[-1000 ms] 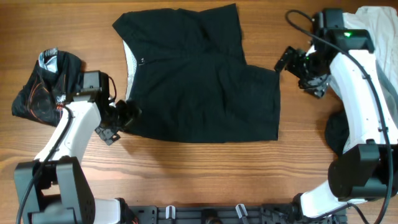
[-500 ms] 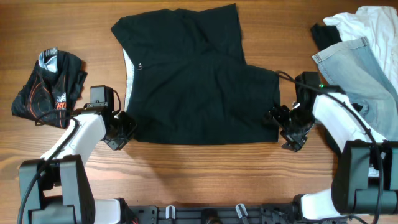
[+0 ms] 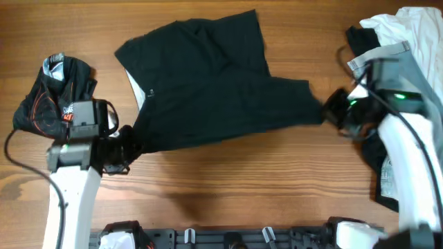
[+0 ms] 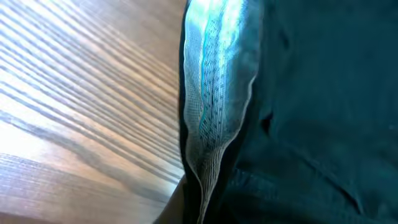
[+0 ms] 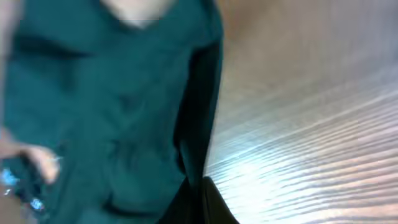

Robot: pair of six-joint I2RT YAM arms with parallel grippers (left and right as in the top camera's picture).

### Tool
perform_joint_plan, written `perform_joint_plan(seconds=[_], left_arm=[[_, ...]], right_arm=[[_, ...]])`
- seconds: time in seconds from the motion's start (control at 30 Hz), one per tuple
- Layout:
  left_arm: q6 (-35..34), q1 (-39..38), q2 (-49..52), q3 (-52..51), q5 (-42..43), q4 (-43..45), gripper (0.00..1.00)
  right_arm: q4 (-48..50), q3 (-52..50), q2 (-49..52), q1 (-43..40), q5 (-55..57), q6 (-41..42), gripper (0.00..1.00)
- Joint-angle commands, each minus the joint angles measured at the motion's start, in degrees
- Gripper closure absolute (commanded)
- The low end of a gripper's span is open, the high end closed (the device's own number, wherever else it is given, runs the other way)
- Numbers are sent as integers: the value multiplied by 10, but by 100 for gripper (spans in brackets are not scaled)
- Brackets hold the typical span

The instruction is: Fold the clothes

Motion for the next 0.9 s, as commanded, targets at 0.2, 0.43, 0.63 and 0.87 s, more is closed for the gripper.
perform_joint_plan(seconds=[0.2, 0.43, 0.63, 0.87], left_arm=[[-1, 6, -74, 204, -85, -29, 96], [-34, 8, -27, 204, -110, -42, 96], [-76, 35, 93, 204, -131, 29, 96], [-127, 76, 318, 204, -139, 144, 94]], right_arm=[[-26, 143, -83, -21, 72, -137, 96], [64, 143, -28, -9, 56, -201, 96], [197, 143, 102, 89, 53, -214, 96], [424, 143, 276, 175, 42, -192, 94]])
